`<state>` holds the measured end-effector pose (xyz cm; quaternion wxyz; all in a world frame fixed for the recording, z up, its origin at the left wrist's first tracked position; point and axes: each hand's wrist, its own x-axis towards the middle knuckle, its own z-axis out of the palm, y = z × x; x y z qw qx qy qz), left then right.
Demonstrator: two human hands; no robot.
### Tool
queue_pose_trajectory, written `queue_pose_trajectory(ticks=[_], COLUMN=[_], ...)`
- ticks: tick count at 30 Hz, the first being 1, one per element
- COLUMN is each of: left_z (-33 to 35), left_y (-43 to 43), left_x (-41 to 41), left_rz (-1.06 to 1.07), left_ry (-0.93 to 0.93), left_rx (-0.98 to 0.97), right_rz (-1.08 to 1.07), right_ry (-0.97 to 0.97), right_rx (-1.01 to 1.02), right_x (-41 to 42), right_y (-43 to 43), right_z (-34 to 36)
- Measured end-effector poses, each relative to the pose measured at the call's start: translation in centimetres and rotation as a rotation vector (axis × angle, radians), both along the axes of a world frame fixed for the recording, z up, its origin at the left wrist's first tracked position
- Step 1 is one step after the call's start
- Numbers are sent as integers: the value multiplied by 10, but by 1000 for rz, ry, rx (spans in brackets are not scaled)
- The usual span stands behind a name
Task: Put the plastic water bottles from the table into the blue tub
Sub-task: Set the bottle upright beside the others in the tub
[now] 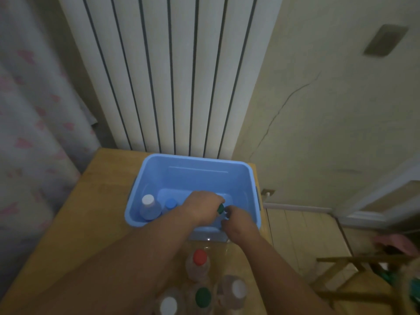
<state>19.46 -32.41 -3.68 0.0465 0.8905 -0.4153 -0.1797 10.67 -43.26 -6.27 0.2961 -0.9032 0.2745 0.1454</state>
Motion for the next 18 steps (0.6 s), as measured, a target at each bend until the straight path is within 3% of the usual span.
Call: queue_pose_trajectory(ticks=[18], left_z=[32], left_y=[54], left_x=[-14], left_rz=[138], left_ry=[74], left_rx=[-224], right_rz=[-60], right_ry=[-177], right_rx=[-108], right_x=[-26], right_y=[33], right_z=[43])
